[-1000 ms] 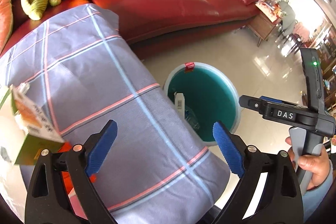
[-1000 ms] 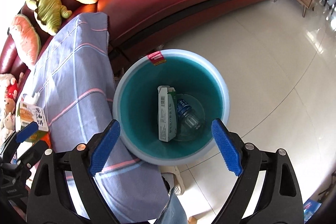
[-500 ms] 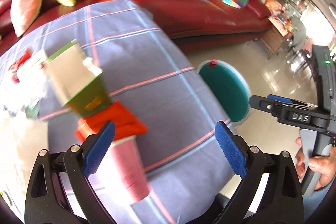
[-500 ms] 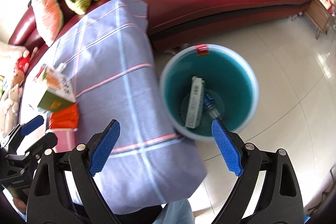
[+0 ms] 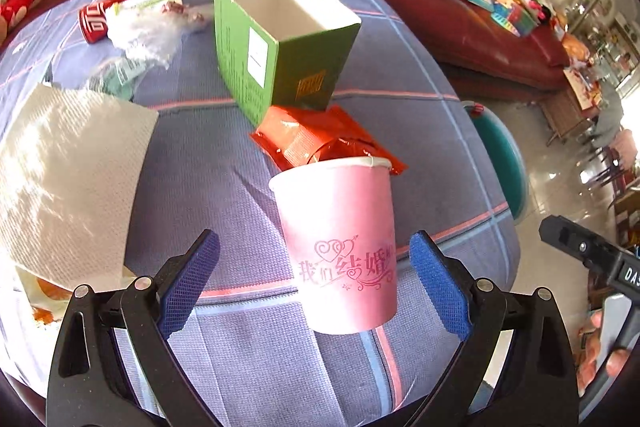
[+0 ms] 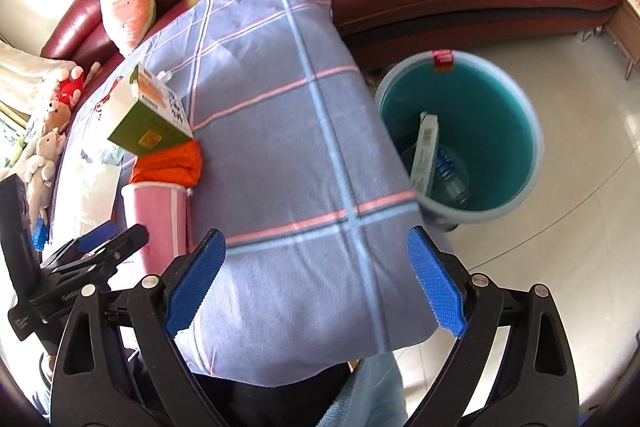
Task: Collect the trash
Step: 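Grasp the pink paper cup with the left gripper while the right gripper grasps the green box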
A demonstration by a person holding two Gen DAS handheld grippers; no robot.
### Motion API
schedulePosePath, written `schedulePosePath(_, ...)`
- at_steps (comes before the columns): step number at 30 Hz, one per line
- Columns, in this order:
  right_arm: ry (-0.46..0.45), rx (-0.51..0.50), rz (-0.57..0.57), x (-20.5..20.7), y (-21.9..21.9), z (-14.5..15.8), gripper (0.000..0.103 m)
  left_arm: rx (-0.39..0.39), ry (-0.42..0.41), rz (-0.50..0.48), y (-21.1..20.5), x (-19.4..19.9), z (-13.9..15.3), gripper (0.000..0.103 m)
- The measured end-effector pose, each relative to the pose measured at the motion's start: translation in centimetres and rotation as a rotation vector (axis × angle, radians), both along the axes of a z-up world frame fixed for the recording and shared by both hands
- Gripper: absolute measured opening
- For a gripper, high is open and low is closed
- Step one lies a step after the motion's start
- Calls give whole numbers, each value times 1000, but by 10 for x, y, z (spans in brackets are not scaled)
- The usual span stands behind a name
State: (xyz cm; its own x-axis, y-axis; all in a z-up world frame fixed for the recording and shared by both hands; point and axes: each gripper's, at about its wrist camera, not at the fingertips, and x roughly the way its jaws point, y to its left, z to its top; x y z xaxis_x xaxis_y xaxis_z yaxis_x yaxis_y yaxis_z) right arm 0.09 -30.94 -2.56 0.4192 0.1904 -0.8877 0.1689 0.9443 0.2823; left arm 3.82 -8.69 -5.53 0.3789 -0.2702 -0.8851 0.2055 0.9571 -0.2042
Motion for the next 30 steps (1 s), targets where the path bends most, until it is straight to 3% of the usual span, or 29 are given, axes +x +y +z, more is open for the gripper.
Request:
schedulePosePath(11, 36, 27, -6, 5, 4, -15, 88, -10, 60, -10, 0, -1, -31, 95)
schedulePosePath(12, 37, 25, -4, 5, 6, -15, 88, -13, 60, -13, 2, -2, -32, 91)
schedulePosePath(16, 33, 17, 11, 7, 12, -11, 88, -17, 57, -57, 3, -9, -27, 57)
schedulePosePath(24, 12, -5, 63, 12, 36, 1, 88, -20, -13, -80, 27, -31, 8, 57)
schedulePosePath(30, -1, -17, 112, 19, 59, 8, 88, -54, -98, -18, 64, -43, 43, 57)
